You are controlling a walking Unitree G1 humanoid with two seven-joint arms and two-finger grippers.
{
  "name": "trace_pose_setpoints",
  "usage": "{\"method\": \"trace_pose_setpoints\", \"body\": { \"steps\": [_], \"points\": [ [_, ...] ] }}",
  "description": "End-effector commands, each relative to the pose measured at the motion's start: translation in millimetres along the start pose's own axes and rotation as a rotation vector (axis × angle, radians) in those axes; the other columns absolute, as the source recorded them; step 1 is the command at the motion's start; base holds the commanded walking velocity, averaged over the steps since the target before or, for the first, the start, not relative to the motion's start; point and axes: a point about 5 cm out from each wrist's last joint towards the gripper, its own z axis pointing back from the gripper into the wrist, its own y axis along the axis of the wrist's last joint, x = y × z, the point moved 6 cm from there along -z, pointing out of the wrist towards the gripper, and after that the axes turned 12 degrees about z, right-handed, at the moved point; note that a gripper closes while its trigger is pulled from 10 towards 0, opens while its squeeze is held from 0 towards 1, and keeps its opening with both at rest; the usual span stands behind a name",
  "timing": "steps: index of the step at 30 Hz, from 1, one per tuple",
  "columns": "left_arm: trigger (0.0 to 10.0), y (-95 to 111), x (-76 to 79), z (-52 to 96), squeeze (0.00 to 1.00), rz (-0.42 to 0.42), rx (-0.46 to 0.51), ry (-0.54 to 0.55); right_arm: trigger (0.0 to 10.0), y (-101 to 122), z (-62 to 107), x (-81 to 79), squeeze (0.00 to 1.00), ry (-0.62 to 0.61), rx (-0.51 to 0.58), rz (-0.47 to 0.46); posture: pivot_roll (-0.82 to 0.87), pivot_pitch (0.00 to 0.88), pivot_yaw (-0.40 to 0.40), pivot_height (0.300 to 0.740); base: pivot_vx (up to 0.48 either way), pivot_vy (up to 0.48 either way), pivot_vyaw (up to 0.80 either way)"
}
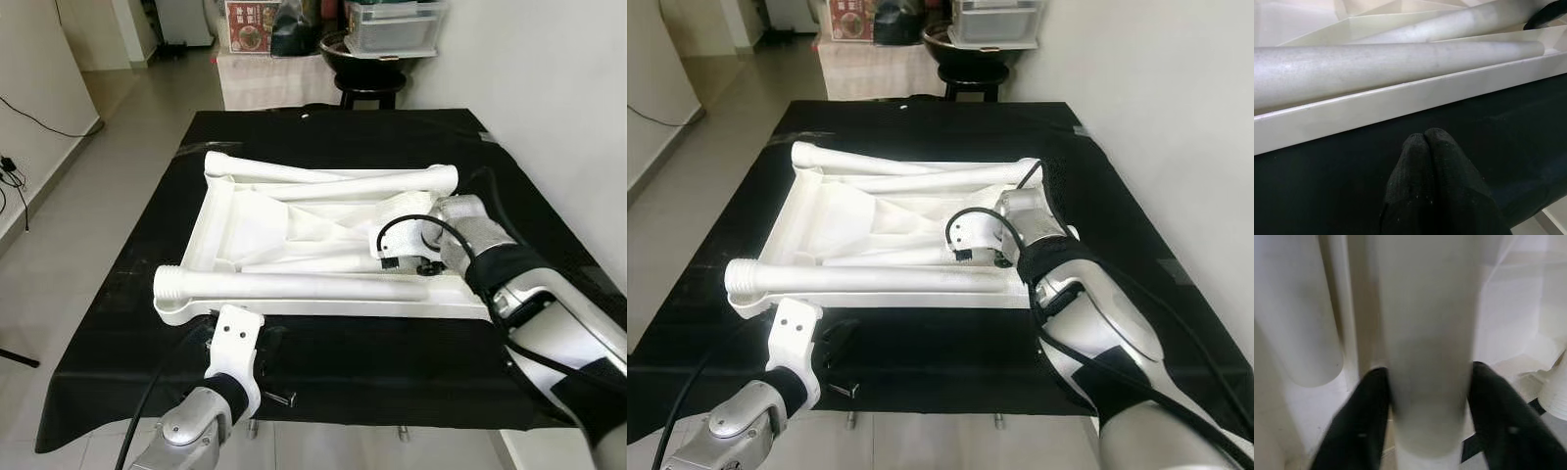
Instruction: Building children table
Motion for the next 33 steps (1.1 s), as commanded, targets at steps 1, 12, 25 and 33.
{"method": "trace_pose_setpoints", "body": {
  "steps": [1,12,25,33],
  "points": [
    [10.0,-2.7,-0.3,1.4,0.00,0.029,-0.009,0.009,0.0,2.1,-5.5,-8.5,0.00,0.029,-0.005,0.020,-0.08,0.102,-0.030,0.740,0.000,0.000,0.00],
    [10.0,0.3,0.9,-0.5,0.00,0.037,-0.002,0.001,0.0,6.6,-0.1,4.2,0.00,-0.057,0.068,-0.085,-0.08,0.101,-0.030,0.740,0.000,0.000,0.00],
    [10.0,15.4,-5.9,-4.7,0.00,0.012,0.053,0.013,0.0,-47.4,51.7,57.4,0.00,-0.348,0.181,-0.438,-0.10,0.088,-0.007,0.740,0.000,0.000,0.00],
    [10.0,54.5,-25.4,-7.2,0.00,-0.048,0.244,0.141,10.0,4.9,134.2,115.1,0.00,-0.724,1.038,-0.895,-0.09,0.082,-0.011,0.740,0.000,0.000,0.00]
  ]
}}
